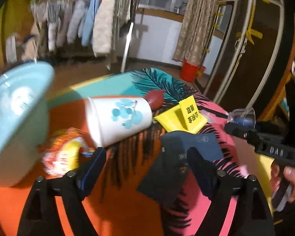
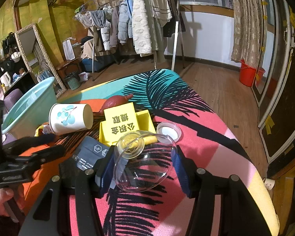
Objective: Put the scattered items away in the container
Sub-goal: 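Grasp the red-and-yellow snack packet with the left gripper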
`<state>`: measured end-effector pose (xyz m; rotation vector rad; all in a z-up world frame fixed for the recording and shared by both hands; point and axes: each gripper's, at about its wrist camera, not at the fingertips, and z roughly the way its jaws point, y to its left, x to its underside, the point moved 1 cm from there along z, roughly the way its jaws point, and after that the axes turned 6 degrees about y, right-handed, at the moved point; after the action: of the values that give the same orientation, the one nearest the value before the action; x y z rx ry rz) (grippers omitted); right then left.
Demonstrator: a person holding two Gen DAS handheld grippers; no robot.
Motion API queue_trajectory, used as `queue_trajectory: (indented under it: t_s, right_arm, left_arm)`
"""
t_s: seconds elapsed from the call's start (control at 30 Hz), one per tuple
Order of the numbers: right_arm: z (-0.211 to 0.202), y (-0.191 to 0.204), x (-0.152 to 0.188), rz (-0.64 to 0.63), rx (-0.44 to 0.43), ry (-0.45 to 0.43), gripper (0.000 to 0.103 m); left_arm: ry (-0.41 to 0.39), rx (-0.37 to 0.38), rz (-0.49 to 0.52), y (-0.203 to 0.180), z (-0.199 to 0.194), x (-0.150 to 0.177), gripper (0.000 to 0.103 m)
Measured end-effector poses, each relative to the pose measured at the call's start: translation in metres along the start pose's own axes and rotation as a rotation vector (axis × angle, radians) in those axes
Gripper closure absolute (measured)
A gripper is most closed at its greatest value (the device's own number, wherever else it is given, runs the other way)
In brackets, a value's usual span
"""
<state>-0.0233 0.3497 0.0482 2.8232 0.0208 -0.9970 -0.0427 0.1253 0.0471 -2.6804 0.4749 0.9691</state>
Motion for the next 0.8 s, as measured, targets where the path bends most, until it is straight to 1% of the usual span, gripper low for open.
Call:
queue_trajectory:
  t_s: [0.07,0.13,0.27,0.3,0.37,0.43,0.53,0.57,0.67,0.8]
  right_arm:
    - [0.000,0.002,0.000,-0.002,-0.003,0.000,0.043]
    - [0.000,0.003,0.001,-0.005,-0.004,0.001,0.043]
    - [0.000,0.005,0.000,-0.004,-0.009,-0.002,0.043]
    - [0.000,0.006,0.000,-0.006,-0.010,-0.002,0.043]
    - [-0.001,0.008,0.001,-0.008,-0.013,-0.005,0.043]
    - [-0.001,0.009,0.001,-0.011,-0.017,-0.006,0.043]
    - [0.001,0.010,0.002,-0.013,-0.024,-0.004,0.043]
    - [0.001,0.010,0.002,-0.014,-0.026,-0.003,0.043]
    - [0.003,0.010,0.002,-0.018,-0.030,-0.002,0.043]
    - [0.004,0.008,0.003,-0.015,-0.033,0.001,0.043]
  left_arm:
    - [-0.041,-0.089,0.044,-0.005,-0.013,0.008,0.007]
    - [-0.086,-0.165,0.027,-0.002,-0.024,0.018,0.000]
    - [-0.118,-0.210,-0.088,0.019,-0.034,0.027,0.000]
    - [-0.114,-0.230,-0.102,0.022,-0.033,0.028,0.000]
    - [-0.083,-0.275,-0.138,0.034,-0.028,0.027,0.000]
    - [-0.050,-0.285,-0.166,0.045,-0.018,0.026,0.000]
    - [0.008,-0.316,-0.183,0.054,0.001,0.023,0.000]
    - [0.016,-0.324,-0.189,0.056,0.006,0.021,0.000]
    - [0.015,-0.358,-0.201,0.062,0.015,0.013,0.000]
    - [0.008,-0.372,-0.205,0.066,0.025,0.005,0.000]
